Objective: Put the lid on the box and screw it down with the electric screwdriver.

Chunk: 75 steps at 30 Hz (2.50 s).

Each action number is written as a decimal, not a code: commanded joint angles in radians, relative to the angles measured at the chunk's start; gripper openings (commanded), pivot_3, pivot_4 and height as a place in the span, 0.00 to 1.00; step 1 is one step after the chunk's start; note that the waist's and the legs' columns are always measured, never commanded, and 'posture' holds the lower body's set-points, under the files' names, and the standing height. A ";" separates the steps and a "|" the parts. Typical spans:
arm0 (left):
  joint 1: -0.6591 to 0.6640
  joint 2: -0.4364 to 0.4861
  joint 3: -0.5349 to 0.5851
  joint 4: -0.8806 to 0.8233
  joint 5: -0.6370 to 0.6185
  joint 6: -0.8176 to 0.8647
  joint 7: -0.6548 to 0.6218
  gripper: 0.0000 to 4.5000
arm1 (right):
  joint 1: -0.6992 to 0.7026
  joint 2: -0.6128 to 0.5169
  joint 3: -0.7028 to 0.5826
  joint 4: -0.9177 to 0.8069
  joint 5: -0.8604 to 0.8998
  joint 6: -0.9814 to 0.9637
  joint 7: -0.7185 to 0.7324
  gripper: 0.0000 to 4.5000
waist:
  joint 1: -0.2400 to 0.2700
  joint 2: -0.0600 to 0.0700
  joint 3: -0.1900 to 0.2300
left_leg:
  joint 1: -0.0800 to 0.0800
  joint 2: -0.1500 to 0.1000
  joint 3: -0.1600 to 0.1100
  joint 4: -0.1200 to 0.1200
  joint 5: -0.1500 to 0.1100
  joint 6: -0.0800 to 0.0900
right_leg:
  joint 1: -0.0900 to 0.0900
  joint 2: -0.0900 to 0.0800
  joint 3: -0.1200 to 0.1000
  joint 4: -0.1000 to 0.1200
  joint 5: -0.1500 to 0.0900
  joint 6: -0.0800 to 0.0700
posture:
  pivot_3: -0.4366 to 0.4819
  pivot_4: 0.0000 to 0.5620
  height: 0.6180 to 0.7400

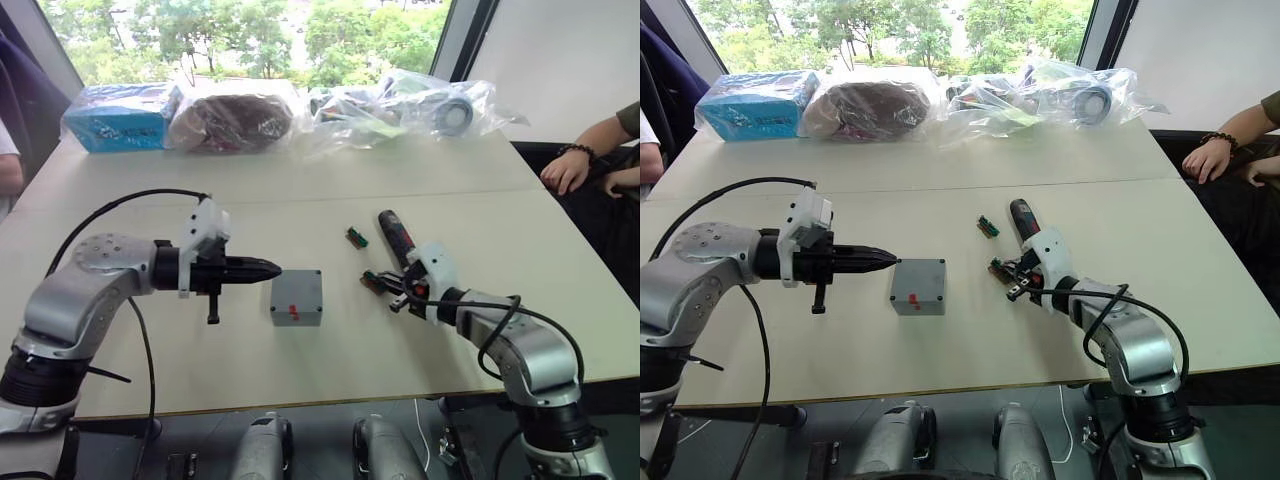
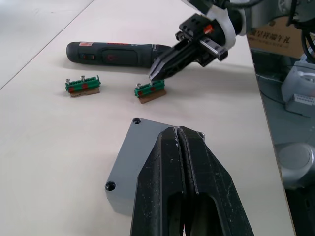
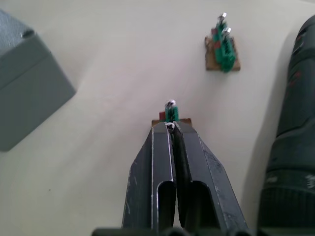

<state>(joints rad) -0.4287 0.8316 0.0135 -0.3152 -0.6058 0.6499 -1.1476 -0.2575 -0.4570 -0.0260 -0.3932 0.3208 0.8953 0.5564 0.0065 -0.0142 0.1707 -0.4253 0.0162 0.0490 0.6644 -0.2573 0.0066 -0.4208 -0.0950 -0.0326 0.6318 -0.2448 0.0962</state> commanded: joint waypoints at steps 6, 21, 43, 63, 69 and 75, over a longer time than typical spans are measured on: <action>0.033 0.042 0.041 -0.007 0.008 -0.023 0.005 0.00 | -0.147 -0.072 -0.041 -0.139 0.156 0.122 0.055 0.01 | -0.007 0.000 0.000 | 0.000 0.000 0.000 0.000 0.000 0.000 | 0.000 0.001 0.000 0.000 0.000 0.000 | 0.48 0.27 1.00; 0.051 0.107 0.071 0.084 0.055 -0.089 -0.015 0.00 | -0.365 0.078 0.214 0.024 0.150 0.170 -0.001 0.01 | -0.018 0.000 0.000 | -0.001 0.000 0.000 0.000 0.000 0.000 | -0.002 0.000 0.001 0.002 0.001 0.001 | 0.48 0.27 1.00; 0.053 0.090 0.051 0.052 0.044 -0.077 -0.024 0.00 | -0.307 0.049 0.234 0.004 0.154 0.157 0.009 0.01 | -0.019 0.000 0.000 | -0.001 0.000 0.000 0.000 0.000 0.000 | -0.002 0.001 0.000 0.002 0.001 0.001 | 0.48 0.27 1.00; 0.037 0.073 0.052 0.034 0.025 -0.060 -0.027 0.00 | -0.330 0.055 0.249 0.039 0.150 0.122 0.031 0.01 | -0.019 0.000 0.000 | -0.001 0.000 0.000 0.000 0.000 0.000 | -0.002 0.001 0.000 0.002 0.001 0.001 | 0.48 0.27 1.00; 0.037 0.069 0.050 0.028 0.022 -0.056 -0.022 0.00 | -0.347 0.058 0.248 0.046 0.154 0.118 0.034 0.01 | -0.019 0.000 0.000 | -0.001 0.000 0.000 0.000 0.000 0.000 | -0.002 0.001 0.000 0.002 0.001 0.001 | 0.48 0.27 1.00; 0.037 0.065 0.051 0.024 0.021 -0.055 -0.018 0.00 | -0.352 0.059 0.248 0.048 0.158 0.120 0.036 0.01 | -0.019 0.000 0.000 | -0.001 0.000 0.000 0.000 0.000 0.000 | -0.002 0.001 0.000 0.002 0.001 0.001 | 0.48 0.27 1.00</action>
<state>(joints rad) -0.3701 0.8977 0.0542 -0.2587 -0.5772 0.6010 -1.1690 -0.5876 -0.4058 0.2273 -0.3283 0.4745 1.0276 0.5871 -0.0122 -0.0142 0.1708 -0.4262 0.0165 0.0489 0.6645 -0.2573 0.0066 -0.4230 -0.0945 -0.0322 0.6341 -0.2440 0.0972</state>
